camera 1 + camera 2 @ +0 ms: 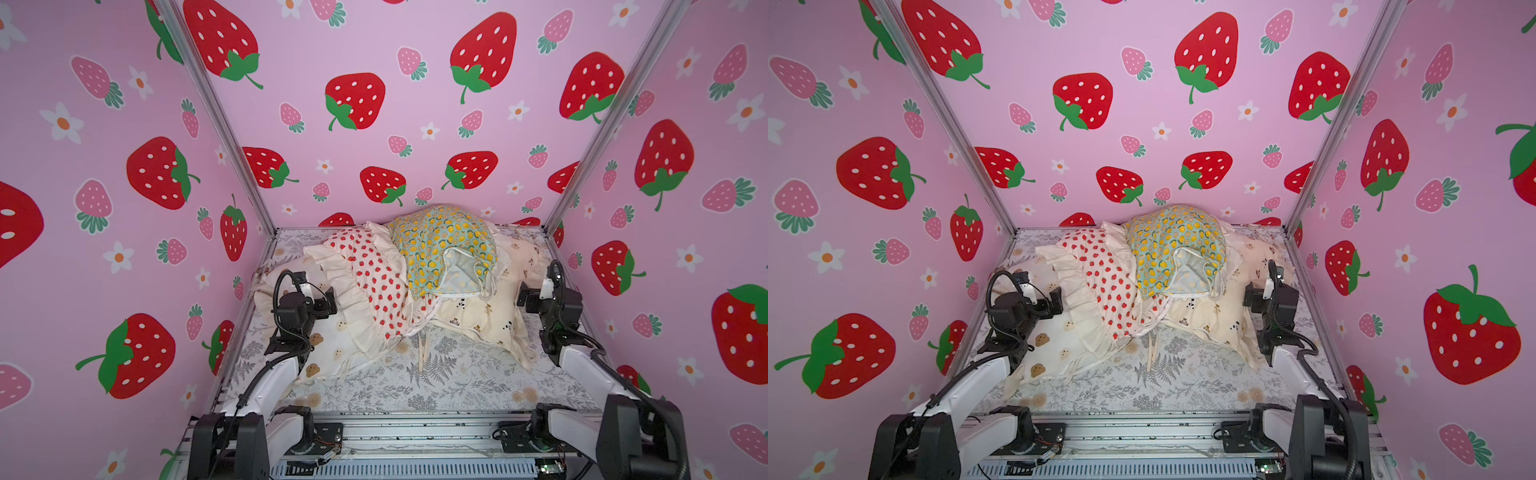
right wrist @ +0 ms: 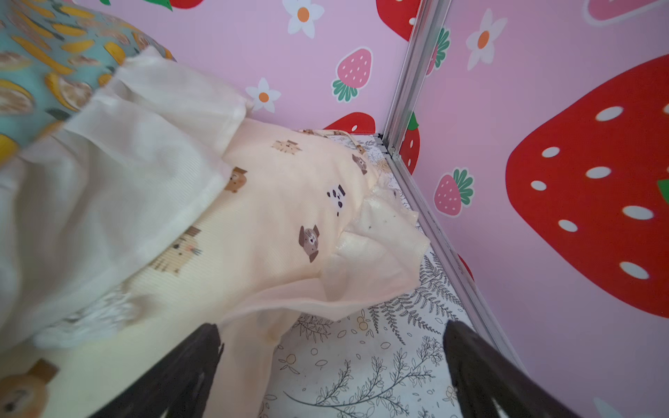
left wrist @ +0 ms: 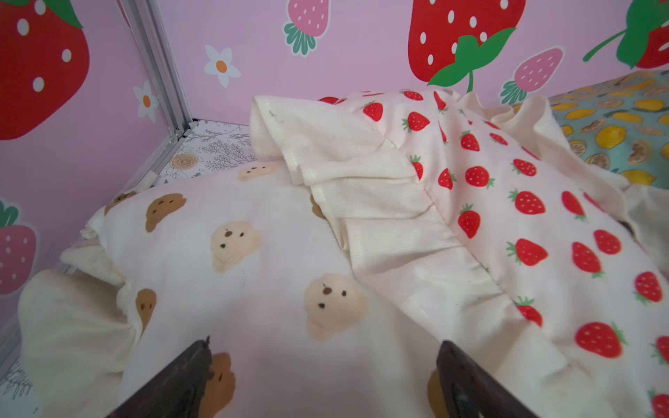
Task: Zip up pillowcases
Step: Zip the zipper on the pillowcase.
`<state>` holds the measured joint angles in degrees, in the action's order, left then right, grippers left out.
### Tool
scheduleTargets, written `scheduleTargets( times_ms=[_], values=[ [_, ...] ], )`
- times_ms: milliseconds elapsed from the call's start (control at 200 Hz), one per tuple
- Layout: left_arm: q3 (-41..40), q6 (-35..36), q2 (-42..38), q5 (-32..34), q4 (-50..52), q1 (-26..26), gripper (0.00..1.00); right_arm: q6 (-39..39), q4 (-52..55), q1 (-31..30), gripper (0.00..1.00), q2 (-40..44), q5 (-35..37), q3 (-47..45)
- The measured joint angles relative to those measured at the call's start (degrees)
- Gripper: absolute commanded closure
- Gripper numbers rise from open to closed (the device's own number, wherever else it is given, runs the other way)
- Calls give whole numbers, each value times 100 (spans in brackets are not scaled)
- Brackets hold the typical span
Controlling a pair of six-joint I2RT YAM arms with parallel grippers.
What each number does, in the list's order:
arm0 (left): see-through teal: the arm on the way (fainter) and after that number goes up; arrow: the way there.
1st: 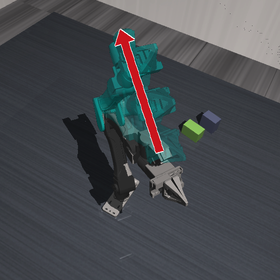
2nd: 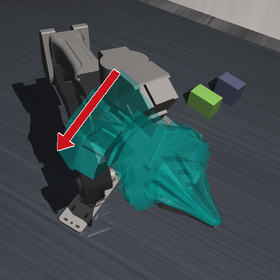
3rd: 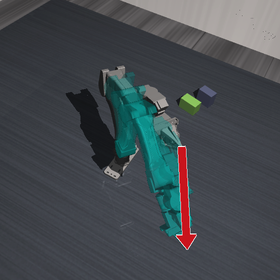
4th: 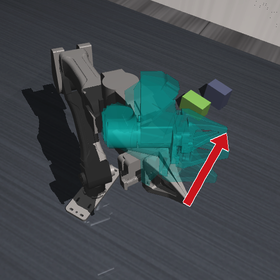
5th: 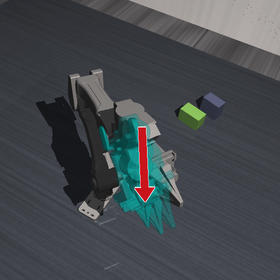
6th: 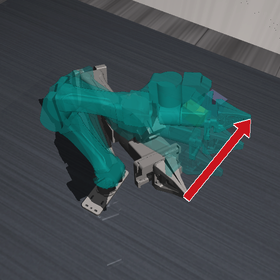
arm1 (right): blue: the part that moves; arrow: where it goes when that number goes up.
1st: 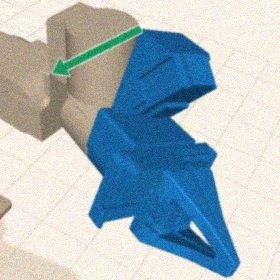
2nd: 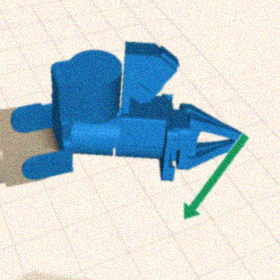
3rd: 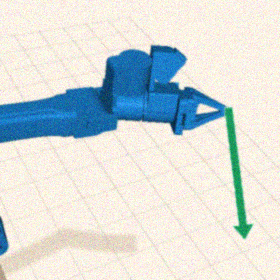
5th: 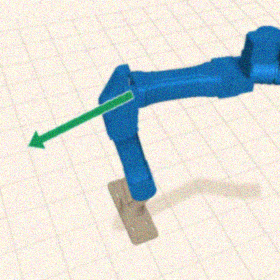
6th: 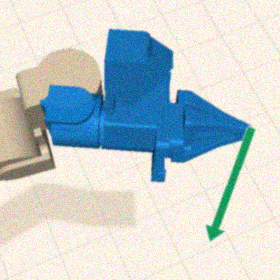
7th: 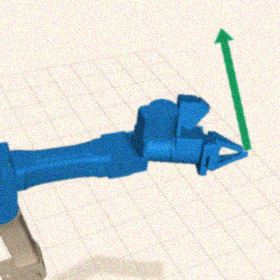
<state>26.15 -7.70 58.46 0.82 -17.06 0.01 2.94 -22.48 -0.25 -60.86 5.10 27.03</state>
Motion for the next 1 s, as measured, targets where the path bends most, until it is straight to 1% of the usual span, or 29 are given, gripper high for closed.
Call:
scheduleTargets(
  times_ms=[90, 250, 325, 395, 490, 590, 655, 695, 755, 890, 950, 1000],
  values=[
    [162, -310, -503, 11, 592, 0, 1, 278, 710, 0, 0, 667, 22, 144],
    [533, -1399, -1408, 382, 1665, 0, 1, 1121, 2269, 28, 0, 1823, 251, 483],
    [625, -1921, -1749, 557, 1956, 0, 1, 1449, 2791, 44, 0, 2271, 286, 507],
    [636, -2282, -2022, 553, 2173, 13, 1, 1679, 3248, 52, 0, 2533, 177, 520],
    [831, -2649, -2055, 356, 2608, 15, 1, 1884, 3877, 52, 0, 2459, -153, 787],
    [1266, -2983, -1762, -74, 3067, 4, 1, 2022, 4343, -35, 1, 1993, -533, 1224],
    [1403, -3244, -1600, -402, 3161, -74, 1, 2109, 4544, -254, 0, 1696, -675, 1392],
    [1408, -3410, -1547, -564, 3178, -205, 1, 2157, 4662, -474, 0, 1565, -726, 1440],
    [1405, -3637, -1475, -675, 3265, -597, 1, 2240, 4811, -876, 1, 1425, -728, 1473],
    [1405, -4035, -1193, -673, 3263, -1886, 0, 2417, 4986, -2011, 0, 1141, -588, 1508],
    [1408, -4179, -911, -579, 3093, -2500, 0, 2531, 4990, -2522, 0, 1005, -487, 1508],
    [1432, -4240, -614, -531, 2927, -2894, 0, 2623, 4964, -2903, 1, 909, -396, 1506]
  ],
)
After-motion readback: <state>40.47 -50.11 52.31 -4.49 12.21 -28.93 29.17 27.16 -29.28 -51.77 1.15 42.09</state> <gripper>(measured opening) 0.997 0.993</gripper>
